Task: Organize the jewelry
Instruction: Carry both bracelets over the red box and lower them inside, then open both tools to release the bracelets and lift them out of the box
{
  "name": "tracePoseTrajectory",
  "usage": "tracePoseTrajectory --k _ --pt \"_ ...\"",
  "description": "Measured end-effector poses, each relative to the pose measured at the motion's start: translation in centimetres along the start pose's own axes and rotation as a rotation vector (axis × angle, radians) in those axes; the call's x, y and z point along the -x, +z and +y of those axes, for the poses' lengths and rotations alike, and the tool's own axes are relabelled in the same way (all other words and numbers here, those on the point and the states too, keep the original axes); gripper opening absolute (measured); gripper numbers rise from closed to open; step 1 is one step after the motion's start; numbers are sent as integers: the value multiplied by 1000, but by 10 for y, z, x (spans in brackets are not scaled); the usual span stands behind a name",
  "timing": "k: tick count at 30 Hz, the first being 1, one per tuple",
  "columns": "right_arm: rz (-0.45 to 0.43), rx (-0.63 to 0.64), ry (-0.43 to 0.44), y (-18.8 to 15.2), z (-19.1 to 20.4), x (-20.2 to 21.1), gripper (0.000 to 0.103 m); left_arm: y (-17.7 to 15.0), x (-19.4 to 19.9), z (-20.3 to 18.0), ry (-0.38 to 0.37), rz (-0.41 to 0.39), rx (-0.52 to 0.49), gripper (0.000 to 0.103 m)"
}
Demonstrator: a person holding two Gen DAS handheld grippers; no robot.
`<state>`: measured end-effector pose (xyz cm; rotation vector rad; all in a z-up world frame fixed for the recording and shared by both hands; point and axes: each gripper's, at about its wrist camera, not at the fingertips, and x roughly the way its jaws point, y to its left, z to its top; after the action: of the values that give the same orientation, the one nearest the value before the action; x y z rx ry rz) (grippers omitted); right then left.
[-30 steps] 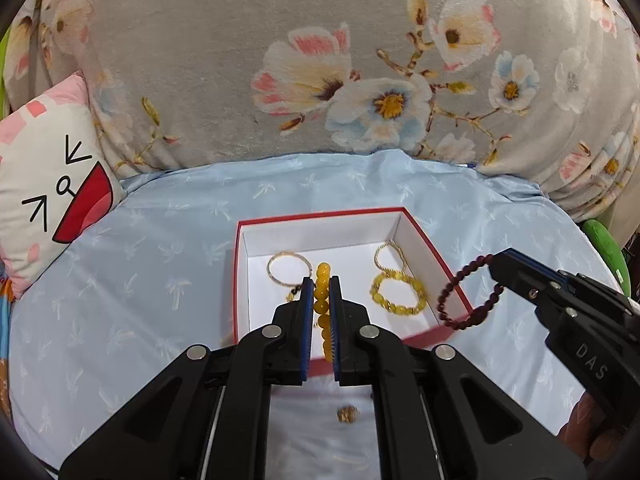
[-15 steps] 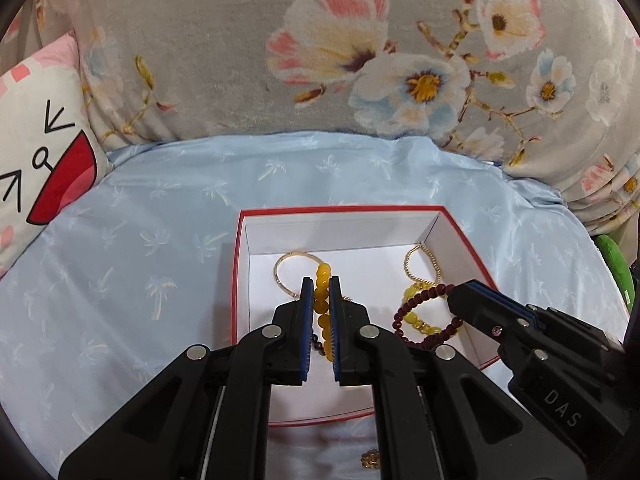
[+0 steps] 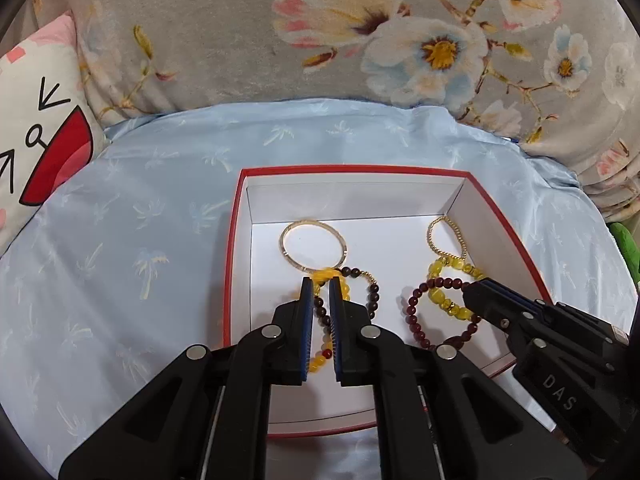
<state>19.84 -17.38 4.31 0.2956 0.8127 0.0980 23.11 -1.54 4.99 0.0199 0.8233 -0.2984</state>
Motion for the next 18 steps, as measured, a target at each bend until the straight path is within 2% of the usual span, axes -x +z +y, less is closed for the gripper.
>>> tracePoseTrajectory --k 2,4,5,6,8,18 --pt "-11 -3 -14 -1 -3 2 14 -1 -1 3 15 -1 9 9" --pt "-21 3 -26 -1 -3 5 14 -2 1 6 39 -12 22 23" --pt "-30 5 -33 -1 -4 7 18 -2 3 7 44 -22 27 38" --pt "-37 7 -34 -1 -3 10 22 -2 7 9 60 -39 34 50" --pt "-53 8 -39 -1 -2 16 27 -2 13 10 51 -53 37 51" --pt "-110 69 -59 -25 10 62 37 -18 46 0 92 -87 -4 52"
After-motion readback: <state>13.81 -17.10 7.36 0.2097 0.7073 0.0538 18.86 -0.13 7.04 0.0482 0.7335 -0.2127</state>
